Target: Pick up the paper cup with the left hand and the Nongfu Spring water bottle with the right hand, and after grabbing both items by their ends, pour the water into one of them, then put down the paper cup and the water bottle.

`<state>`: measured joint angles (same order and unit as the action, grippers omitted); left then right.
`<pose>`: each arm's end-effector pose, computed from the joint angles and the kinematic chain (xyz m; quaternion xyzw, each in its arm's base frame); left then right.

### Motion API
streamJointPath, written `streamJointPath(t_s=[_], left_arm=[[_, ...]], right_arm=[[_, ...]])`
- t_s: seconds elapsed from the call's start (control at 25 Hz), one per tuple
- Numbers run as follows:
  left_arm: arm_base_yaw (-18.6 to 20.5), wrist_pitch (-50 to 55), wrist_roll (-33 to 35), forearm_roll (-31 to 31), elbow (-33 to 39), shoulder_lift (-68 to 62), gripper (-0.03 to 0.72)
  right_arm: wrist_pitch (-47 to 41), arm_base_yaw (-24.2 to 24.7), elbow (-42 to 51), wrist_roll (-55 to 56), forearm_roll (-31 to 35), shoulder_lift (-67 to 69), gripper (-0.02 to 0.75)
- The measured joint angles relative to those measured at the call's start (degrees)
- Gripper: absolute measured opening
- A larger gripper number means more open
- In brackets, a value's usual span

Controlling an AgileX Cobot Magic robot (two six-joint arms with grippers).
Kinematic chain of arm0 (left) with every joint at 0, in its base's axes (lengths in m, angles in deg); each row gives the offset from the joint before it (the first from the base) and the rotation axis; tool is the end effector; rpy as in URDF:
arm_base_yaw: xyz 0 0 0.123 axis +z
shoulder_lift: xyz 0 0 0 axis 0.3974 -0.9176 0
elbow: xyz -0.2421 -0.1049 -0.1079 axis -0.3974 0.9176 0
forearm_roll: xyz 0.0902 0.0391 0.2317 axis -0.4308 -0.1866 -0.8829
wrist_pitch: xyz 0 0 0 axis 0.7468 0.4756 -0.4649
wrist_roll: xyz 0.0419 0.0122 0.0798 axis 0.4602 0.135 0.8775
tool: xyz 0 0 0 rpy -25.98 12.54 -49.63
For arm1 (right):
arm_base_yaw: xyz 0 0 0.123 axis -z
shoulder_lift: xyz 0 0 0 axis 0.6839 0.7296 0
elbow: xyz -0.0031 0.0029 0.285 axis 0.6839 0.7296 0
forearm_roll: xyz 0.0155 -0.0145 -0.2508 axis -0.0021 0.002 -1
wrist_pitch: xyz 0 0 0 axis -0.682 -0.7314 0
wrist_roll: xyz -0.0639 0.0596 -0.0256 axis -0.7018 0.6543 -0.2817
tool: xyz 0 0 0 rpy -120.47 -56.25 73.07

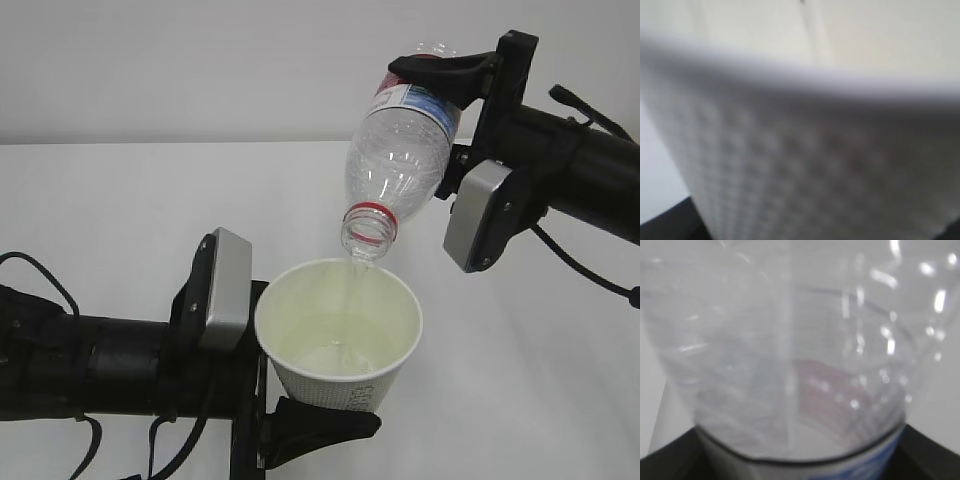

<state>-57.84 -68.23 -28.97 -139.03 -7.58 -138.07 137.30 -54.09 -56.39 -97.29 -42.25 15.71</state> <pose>0.2022 -0.2223 0.1347 0.5393 0.5629 -0.4167 0.4676 0.3083 0.1157 0.2308 -0.6356 0.2199 -0.2837 0.6835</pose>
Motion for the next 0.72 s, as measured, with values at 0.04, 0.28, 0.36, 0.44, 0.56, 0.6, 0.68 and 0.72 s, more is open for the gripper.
streamJointPath(t_s=[0.04,0.28,0.36,0.44,0.56,0.6,0.68,0.72], left_arm=[[0.0,0.0,0.0,0.0,0.0,0.0,0.498],[0.0,0.0,0.0,0.0,0.0,0.0,0.498],[0.0,0.05,0.0,0.0,0.0,0.0,0.498],[0.0,0.05,0.0,0.0,0.0,0.0,0.498],[0.0,0.05,0.0,0.0,0.0,0.0,0.498],[0.0,0.05,0.0,0.0,0.0,0.0,0.498],[0.0,0.05,0.0,0.0,0.0,0.0,0.498],[0.0,0.05,0.0,0.0,0.0,0.0,0.498]], right_arm=[[0.1,0.0,0.0,0.0,0.0,0.0,0.521],[0.09,0.0,0.0,0.0,0.0,0.0,0.521],[0.09,0.0,0.0,-0.03,0.0,0.0,0.521],[0.09,0.0,0.0,-0.24,0.0,0.0,0.521],[0.13,0.0,0.0,-0.36,0.0,0.0,0.521],[0.13,0.0,0.0,-0.36,0.0,0.0,0.521],[0.13,0.0,0.0,-0.49,0.05,0.0,0.521],[0.13,0.0,0.0,-0.6,0.05,0.0,0.521]])
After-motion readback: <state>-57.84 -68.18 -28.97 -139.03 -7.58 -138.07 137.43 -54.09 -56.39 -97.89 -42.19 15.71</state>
